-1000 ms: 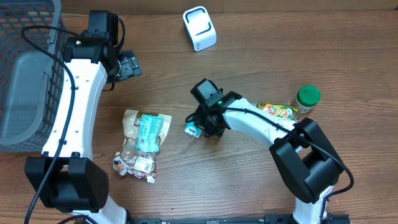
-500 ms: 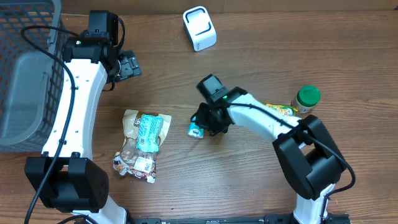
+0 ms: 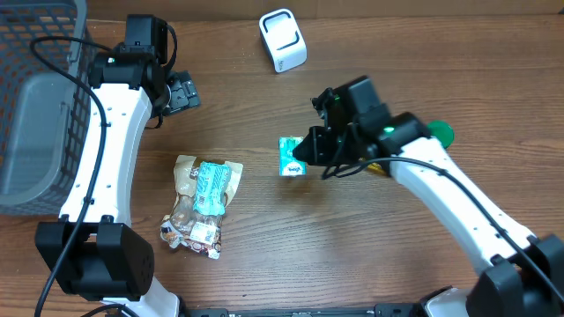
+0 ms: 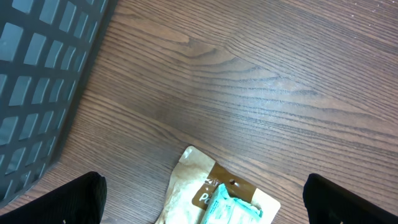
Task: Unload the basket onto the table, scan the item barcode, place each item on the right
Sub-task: 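Rotate the held teal pack and move the right gripper rightward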
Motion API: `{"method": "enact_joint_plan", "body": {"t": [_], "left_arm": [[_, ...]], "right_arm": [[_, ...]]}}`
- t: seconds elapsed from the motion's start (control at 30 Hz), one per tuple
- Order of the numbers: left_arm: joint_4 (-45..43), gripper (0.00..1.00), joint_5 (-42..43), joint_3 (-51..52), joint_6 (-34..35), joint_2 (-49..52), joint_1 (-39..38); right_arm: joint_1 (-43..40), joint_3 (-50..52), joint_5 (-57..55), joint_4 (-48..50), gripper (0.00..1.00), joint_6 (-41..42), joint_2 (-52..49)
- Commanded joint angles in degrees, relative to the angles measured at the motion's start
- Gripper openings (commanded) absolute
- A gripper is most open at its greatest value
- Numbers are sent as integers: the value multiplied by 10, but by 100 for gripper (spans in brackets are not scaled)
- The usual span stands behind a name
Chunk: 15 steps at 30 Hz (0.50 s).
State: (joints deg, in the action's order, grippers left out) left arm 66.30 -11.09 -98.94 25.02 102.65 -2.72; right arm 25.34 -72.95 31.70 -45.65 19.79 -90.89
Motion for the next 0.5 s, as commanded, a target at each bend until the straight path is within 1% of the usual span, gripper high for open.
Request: {"method": "enact_joint_plan", "body": {"t": [0.0,0.1,0.47], "left_arm": [[1,100,2,-5,-8,-7,0],[1,100,2,-5,-8,-7,0],[1,100,2,-5,-8,-7,0]], "right_arm": [[-26,-3,181,-3,4,-106,14],[-38,-3,236,-3,4,-127,14],[-40,-3,239,-3,4,-128,14]]}}
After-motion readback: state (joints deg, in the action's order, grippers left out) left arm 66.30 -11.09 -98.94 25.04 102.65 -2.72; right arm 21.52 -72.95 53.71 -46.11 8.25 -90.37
